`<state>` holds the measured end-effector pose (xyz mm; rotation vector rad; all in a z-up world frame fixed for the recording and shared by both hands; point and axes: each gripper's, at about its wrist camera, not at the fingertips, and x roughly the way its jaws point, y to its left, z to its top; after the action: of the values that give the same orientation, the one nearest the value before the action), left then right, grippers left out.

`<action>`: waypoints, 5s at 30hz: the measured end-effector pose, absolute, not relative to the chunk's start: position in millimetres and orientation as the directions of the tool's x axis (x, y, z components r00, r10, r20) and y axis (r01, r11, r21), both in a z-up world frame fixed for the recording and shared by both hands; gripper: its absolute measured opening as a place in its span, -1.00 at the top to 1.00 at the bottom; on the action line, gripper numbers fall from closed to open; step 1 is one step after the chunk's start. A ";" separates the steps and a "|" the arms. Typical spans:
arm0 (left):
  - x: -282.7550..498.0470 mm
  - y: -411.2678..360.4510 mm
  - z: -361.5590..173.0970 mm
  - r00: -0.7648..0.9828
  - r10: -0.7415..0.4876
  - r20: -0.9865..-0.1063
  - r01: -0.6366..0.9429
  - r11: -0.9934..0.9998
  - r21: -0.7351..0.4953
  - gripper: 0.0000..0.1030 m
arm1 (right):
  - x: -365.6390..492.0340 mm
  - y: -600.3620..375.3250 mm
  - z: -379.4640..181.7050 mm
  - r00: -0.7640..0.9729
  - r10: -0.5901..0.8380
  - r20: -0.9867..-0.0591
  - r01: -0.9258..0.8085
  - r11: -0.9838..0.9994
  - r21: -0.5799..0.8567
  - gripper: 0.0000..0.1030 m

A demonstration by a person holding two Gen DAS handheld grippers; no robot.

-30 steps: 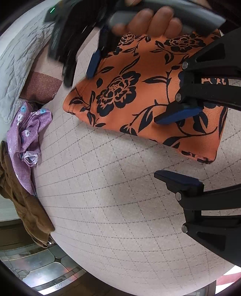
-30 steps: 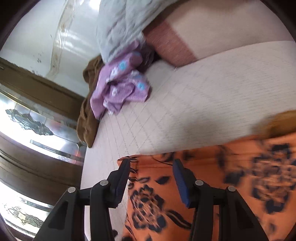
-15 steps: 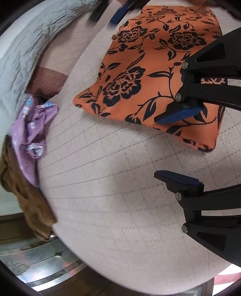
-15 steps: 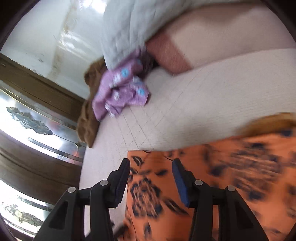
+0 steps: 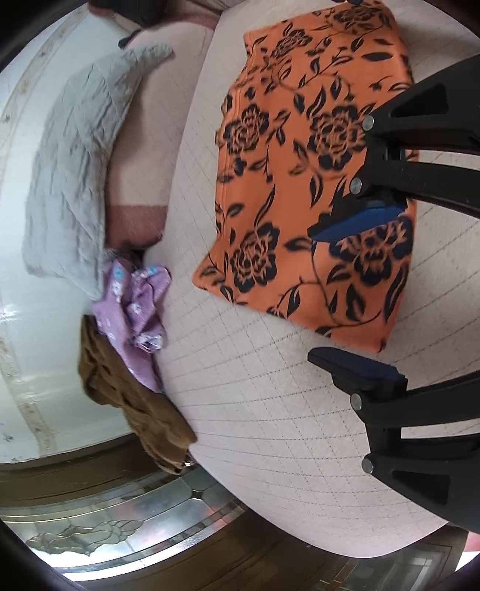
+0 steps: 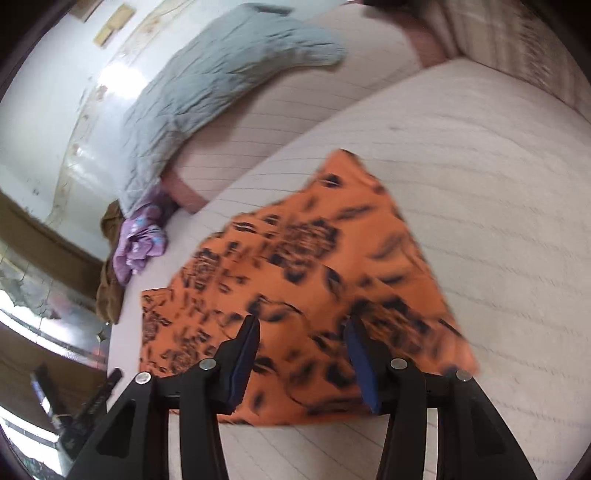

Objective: Fold small clothes

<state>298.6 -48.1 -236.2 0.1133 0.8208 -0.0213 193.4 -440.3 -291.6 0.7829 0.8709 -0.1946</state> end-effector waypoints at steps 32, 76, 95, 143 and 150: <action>331.0 -76.4 -301.6 0.584 0.119 -0.803 0.112 0.968 0.225 -0.26 | 227.5 -415.3 -317.3 0.413 -0.034 -0.910 0.508 0.838 0.199 0.24; 322.8 -98.4 -301.6 0.590 0.074 -0.804 0.180 0.959 0.220 -0.26 | 228.7 -393.6 -317.9 0.453 0.132 -0.881 0.422 0.839 0.343 0.24; 323.5 -72.6 -281.5 0.624 0.105 -0.775 0.095 0.973 0.209 -0.26 | 176.1 -445.2 -299.4 0.547 0.072 -0.834 0.509 0.763 0.399 0.23; 306.2 -67.0 -255.3 0.681 0.033 -0.731 0.137 0.975 0.172 -0.29 | 170.2 -423.7 -328.1 0.564 0.428 -0.706 0.423 0.584 0.693 -0.23; 309.0 -67.5 -259.5 0.676 0.045 -0.736 0.136 0.974 0.184 -0.29 | 168.8 -425.7 -330.6 0.560 0.428 -0.709 0.436 0.575 0.692 -0.24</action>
<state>309.0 -67.5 -259.5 0.2316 0.8290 -0.0516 168.8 -425.7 -330.6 1.0059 1.0231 -0.0057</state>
